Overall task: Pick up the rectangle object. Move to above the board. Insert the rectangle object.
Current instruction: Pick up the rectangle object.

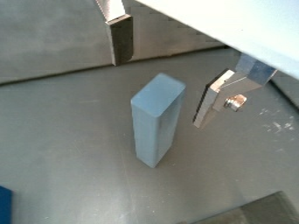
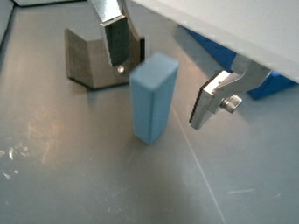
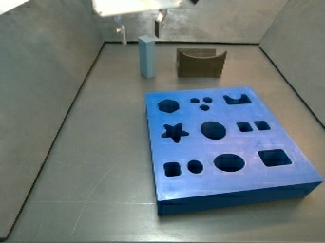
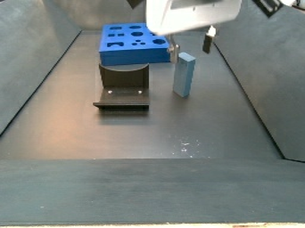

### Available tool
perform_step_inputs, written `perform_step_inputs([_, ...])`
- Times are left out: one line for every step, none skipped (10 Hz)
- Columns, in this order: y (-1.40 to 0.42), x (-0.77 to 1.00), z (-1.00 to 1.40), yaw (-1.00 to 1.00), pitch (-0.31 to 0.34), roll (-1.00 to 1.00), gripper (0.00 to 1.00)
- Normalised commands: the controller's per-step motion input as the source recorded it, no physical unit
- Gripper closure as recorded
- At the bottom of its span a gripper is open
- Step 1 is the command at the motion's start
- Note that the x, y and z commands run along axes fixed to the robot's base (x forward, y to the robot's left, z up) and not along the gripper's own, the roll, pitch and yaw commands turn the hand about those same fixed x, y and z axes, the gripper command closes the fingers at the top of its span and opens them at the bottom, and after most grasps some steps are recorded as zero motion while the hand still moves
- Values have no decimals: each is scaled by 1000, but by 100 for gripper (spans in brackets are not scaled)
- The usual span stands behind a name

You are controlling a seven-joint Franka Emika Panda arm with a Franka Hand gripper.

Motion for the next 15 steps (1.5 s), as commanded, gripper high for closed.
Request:
perform_step_inputs([0, 0, -111, 0, -26, 0, 0])
perform_step_inputs([-137, -151, -726, 0, -534, 0, 0])
perform_step_inputs([-57, 0, -486, 0, -354, 0, 0])
perform_step_inputs([-100, 0, -20, 0, 0, 6, 0])
perform_step_inputs([0, 0, -20, 0, 0, 0, 0])
perform_step_inputs([-23, -103, -657, 0, -526, -49, 0])
perform_step_inputs([0, -31, -183, 0, -194, 0, 0])
perform_step_inputs([0, 0, -20, 0, 0, 0, 0])
perform_step_inputs([-37, -31, -731, 0, -420, 0, 0])
perform_step_inputs([0, 0, -363, 0, -169, 0, 0])
perform_step_inputs([0, 0, 0, 0, 0, 0, 100])
perform_step_inputs([0, 0, -37, 0, -103, -43, 100])
perform_step_inputs([0, 0, -31, 0, -97, -11, 100])
perform_step_inputs([0, 0, -46, 0, -60, 0, 100])
perform_step_inputs([0, 0, 0, 0, 0, 0, 100])
